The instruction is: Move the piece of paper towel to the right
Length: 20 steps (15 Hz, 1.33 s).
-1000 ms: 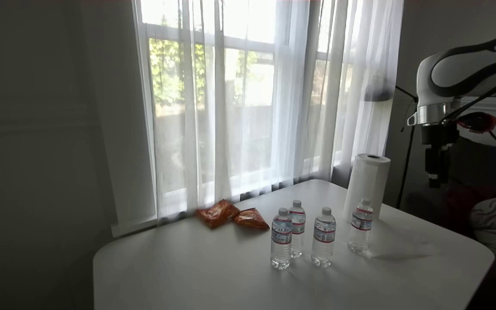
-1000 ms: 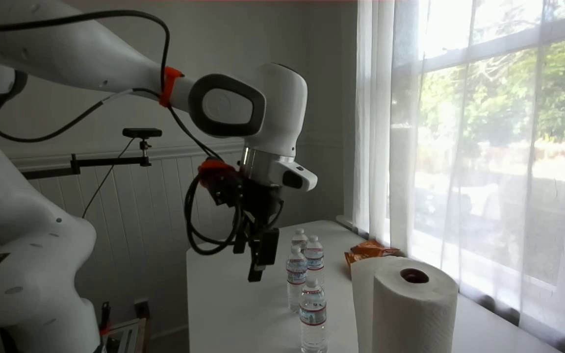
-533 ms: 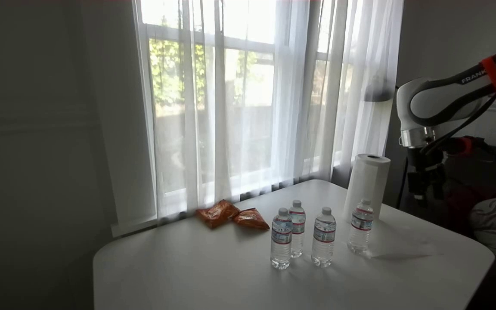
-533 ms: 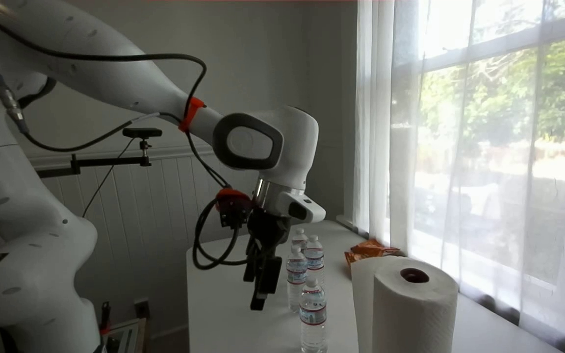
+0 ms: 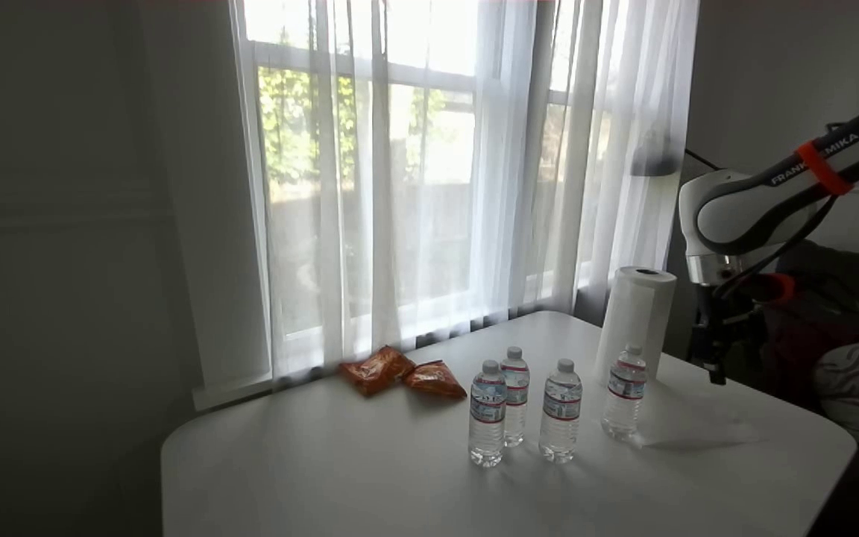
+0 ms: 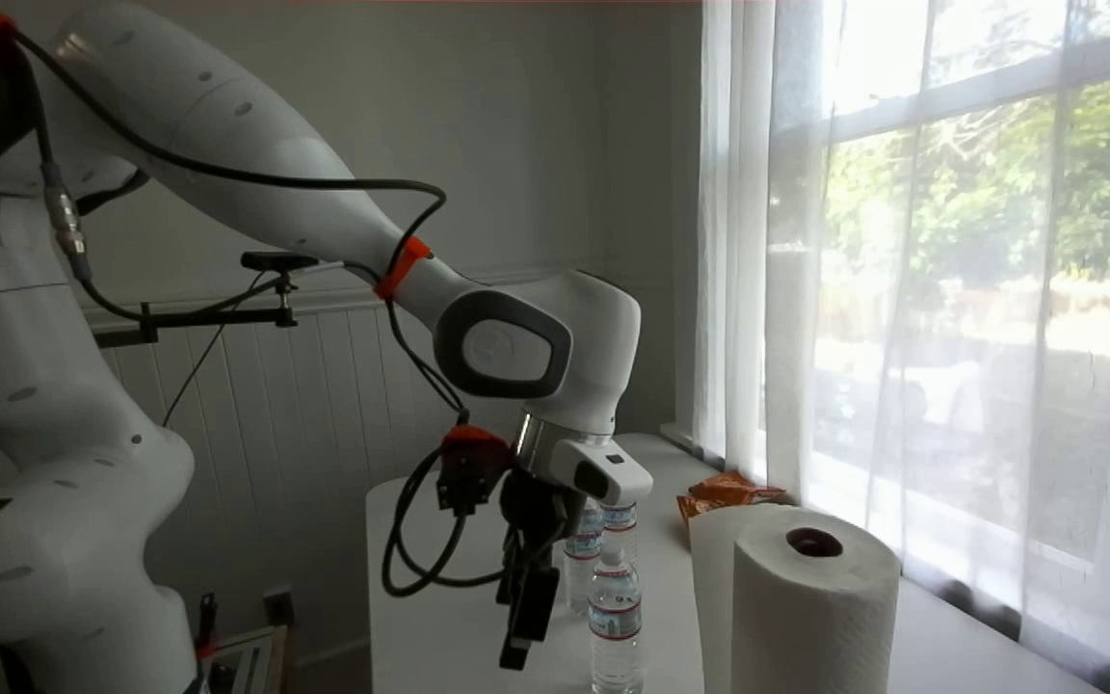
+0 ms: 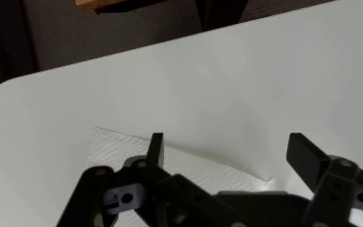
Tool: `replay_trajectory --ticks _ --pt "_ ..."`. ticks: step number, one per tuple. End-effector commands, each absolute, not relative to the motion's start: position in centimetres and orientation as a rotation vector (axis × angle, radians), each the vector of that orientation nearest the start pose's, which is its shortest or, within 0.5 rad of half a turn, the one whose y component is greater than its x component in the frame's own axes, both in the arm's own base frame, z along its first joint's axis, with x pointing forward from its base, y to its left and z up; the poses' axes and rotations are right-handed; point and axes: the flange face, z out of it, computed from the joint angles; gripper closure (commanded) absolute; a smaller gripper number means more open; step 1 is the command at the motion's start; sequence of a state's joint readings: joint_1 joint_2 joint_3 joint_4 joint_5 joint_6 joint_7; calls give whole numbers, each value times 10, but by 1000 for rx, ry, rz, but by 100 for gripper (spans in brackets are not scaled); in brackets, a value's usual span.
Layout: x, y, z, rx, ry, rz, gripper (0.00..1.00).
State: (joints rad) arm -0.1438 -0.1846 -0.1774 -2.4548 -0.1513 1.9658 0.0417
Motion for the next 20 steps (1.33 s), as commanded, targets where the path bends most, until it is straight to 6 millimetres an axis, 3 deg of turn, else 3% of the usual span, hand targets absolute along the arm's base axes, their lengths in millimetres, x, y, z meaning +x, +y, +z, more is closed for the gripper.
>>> replay_trajectory --ticks 1,4,5,9,13,20 --pt "398 -142 346 -3126 435 504 0" --pt "398 -142 346 -3126 437 503 0" --pt "401 -149 341 -3118 526 452 0" --pt "414 -176 334 -3177 571 61 0" --pt "418 -193 309 -3148 658 -112 0" --pt "424 -202 256 -3132 689 -167 0"
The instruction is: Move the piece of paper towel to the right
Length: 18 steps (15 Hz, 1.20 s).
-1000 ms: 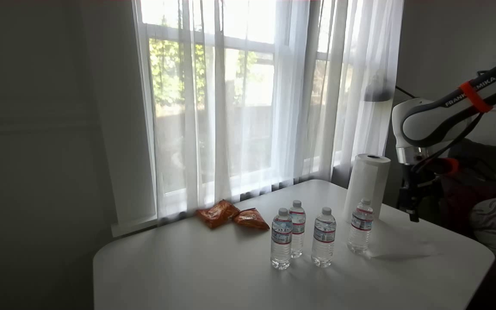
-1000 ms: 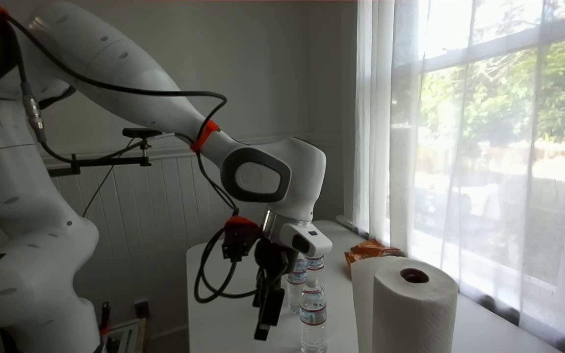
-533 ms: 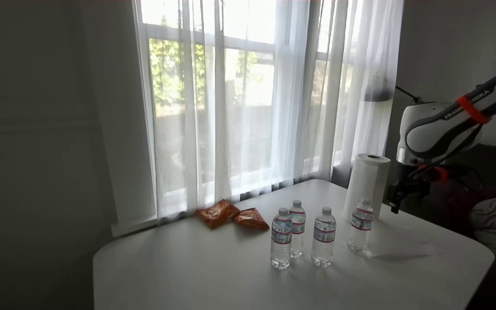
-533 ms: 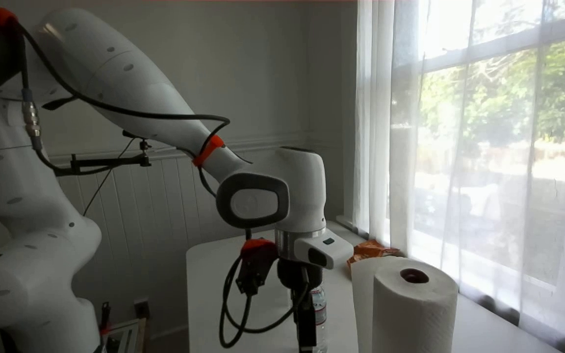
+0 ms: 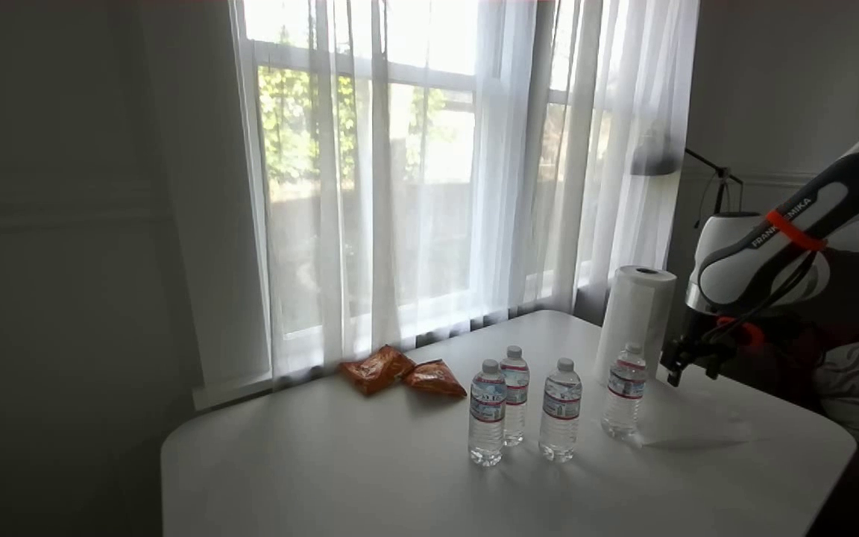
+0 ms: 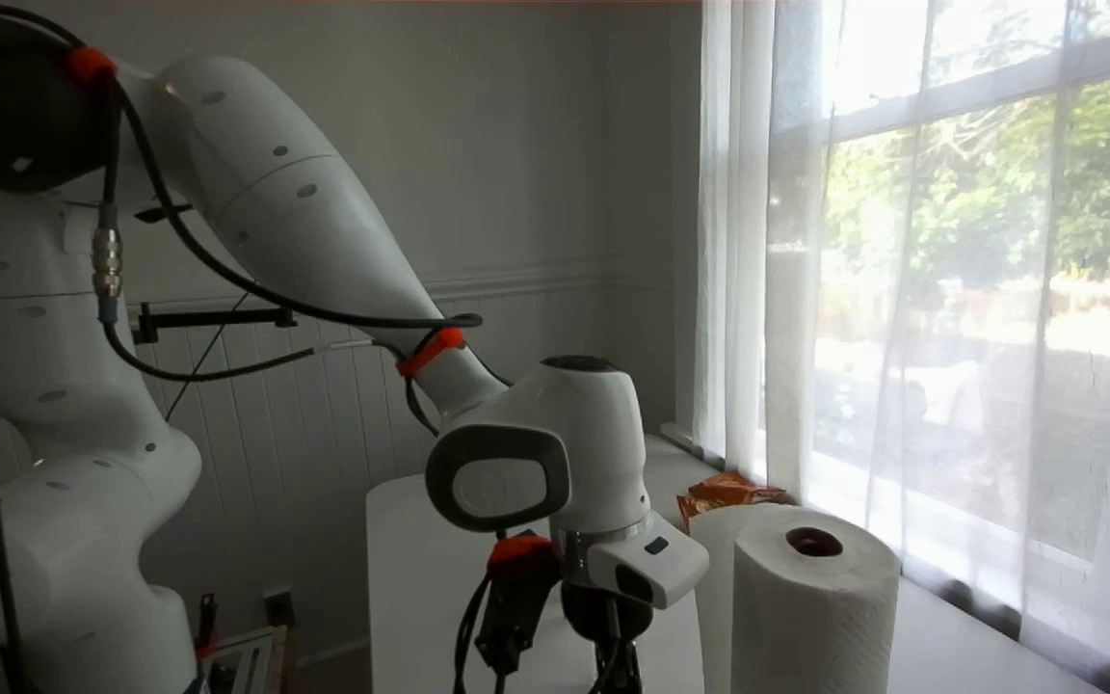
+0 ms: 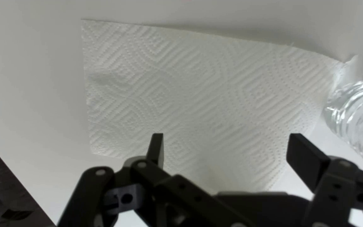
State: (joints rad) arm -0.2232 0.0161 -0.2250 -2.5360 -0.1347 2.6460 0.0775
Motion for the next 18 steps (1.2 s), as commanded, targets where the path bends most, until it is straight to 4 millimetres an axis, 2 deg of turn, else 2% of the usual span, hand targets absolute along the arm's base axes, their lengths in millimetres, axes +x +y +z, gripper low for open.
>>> replay_trajectory --ticks 1,9,10,11,18 --pt "426 -201 249 -3117 697 -191 0" --pt "442 -192 214 -3035 759 -260 1" --pt "443 -192 211 -3029 762 -263 10" --pt "445 -192 208 -3022 762 -262 27" --pt "450 -204 199 -2993 767 -243 77"
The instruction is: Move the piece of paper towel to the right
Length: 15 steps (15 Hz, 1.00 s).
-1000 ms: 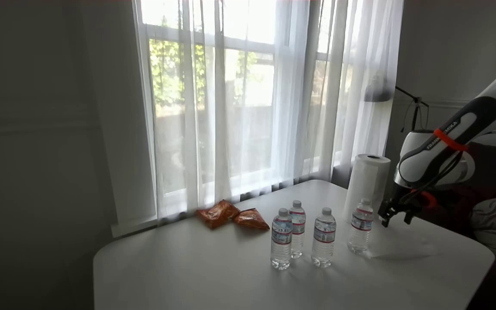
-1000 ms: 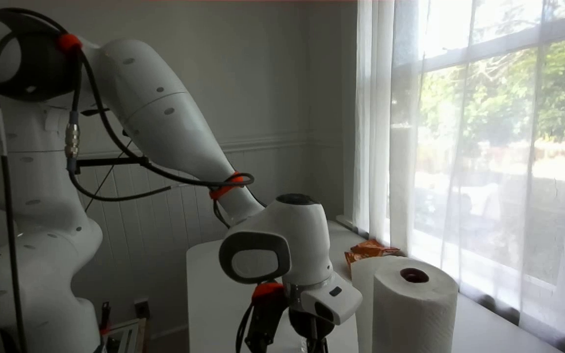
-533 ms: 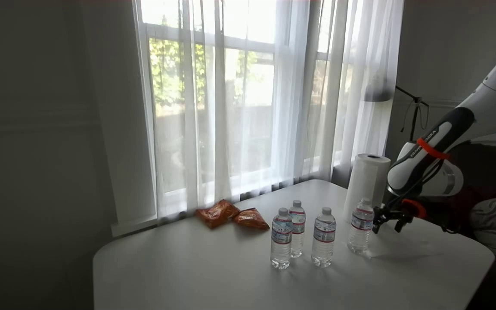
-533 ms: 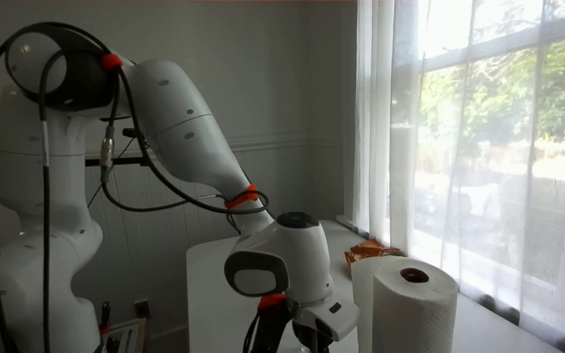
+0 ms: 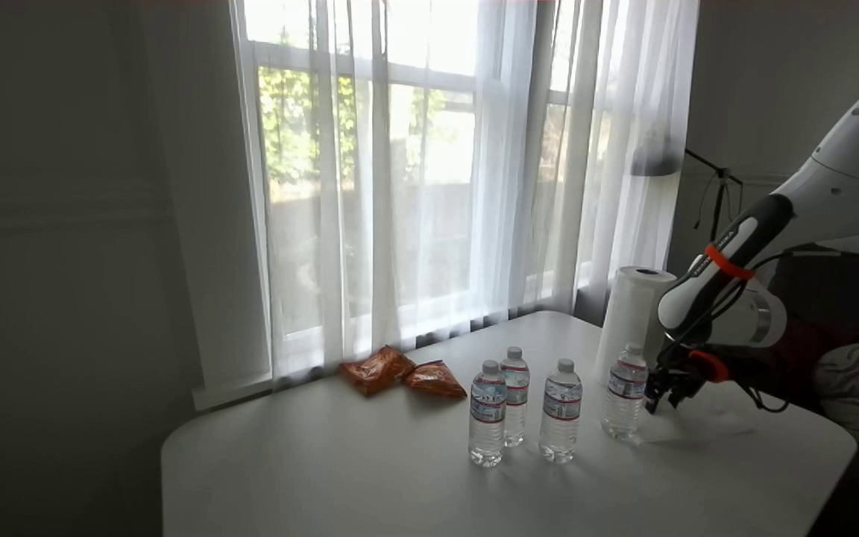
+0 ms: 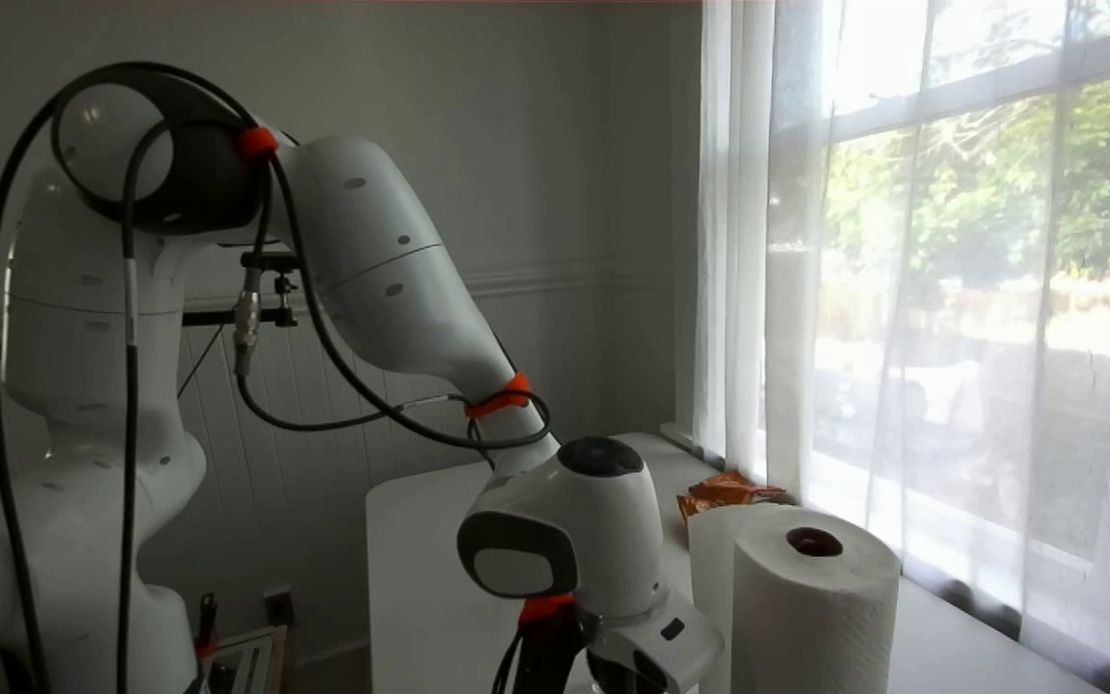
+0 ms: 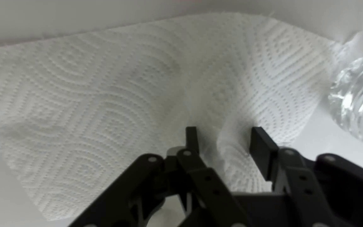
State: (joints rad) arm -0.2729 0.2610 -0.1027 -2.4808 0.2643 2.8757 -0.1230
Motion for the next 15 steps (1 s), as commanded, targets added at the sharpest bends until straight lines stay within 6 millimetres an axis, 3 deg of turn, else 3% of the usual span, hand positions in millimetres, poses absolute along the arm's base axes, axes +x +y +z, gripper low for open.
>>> replay_trajectory --ticks 1,3,4,15 --pt "448 -208 199 -2997 769 -238 83" --pt "444 -217 199 -3007 772 -214 97" --pt "440 -223 199 -3017 789 -190 99" --pt "396 -275 191 -3093 856 25 100"
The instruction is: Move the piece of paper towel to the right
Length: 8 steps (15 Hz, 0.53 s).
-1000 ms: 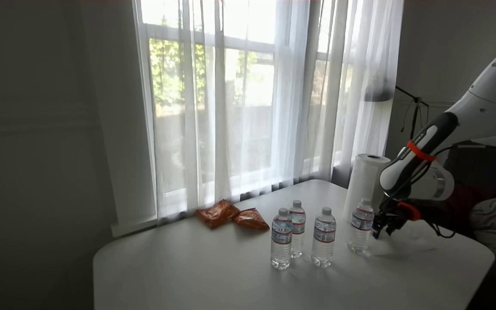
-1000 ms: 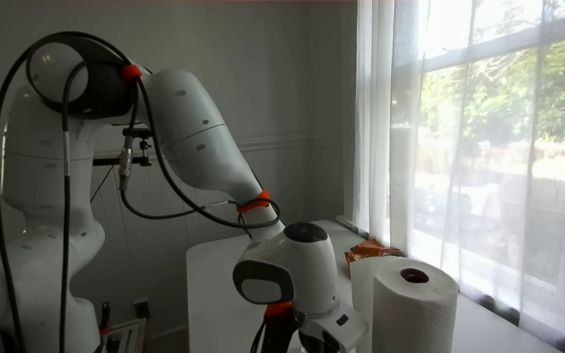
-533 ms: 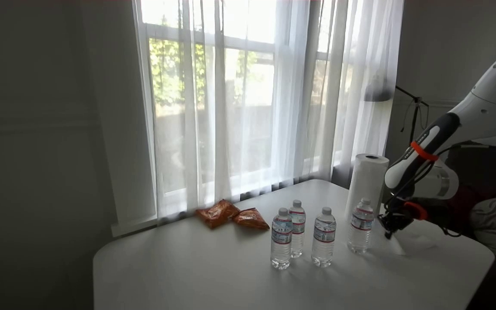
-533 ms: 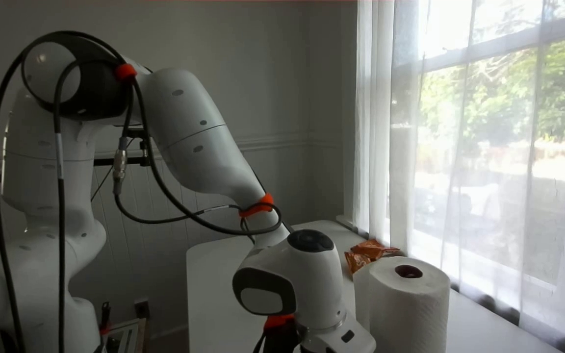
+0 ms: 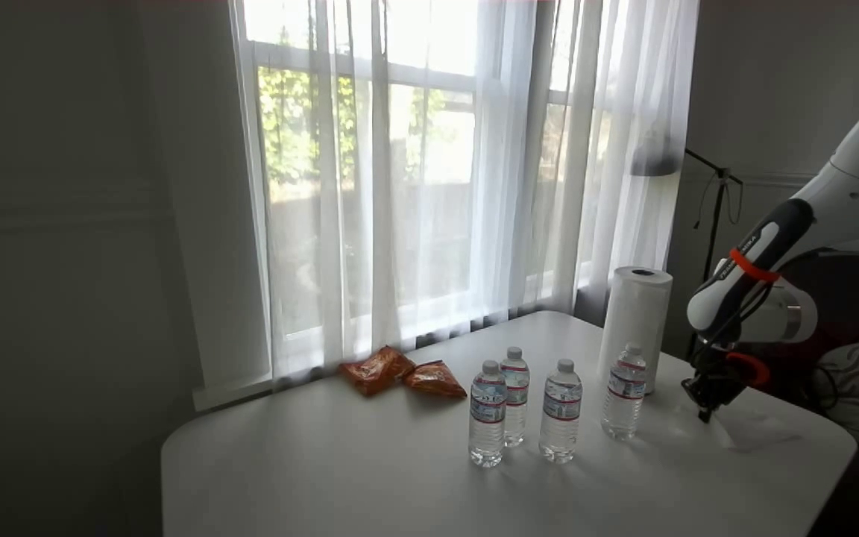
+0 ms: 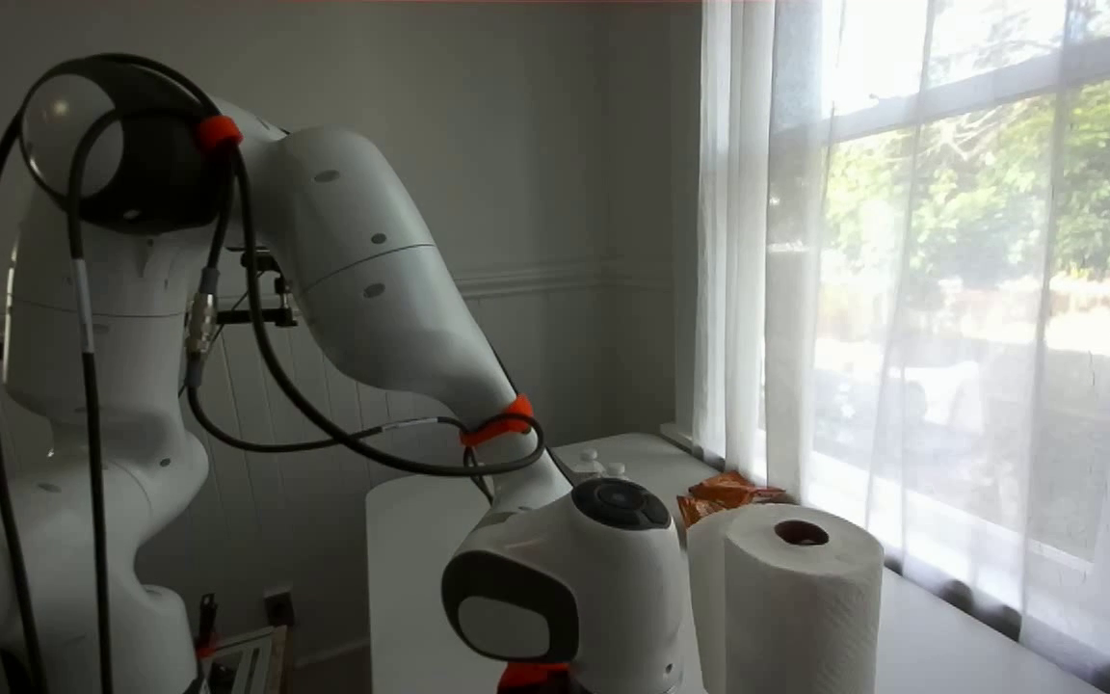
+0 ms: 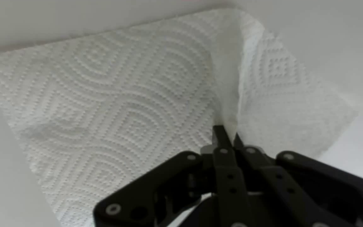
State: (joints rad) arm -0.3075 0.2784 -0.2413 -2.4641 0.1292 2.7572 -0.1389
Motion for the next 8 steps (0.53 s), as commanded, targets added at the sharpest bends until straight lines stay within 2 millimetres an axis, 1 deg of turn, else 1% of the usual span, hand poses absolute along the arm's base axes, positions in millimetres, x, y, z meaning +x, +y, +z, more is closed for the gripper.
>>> replay_trajectory --ticks 1,5,7,8 --pt "391 -284 194 -3113 881 33 100" --pt "373 -314 211 -3180 1005 5 100" --pt "370 -321 223 -3178 1030 -21 100" --pt "369 -320 229 -3171 1026 -38 100"
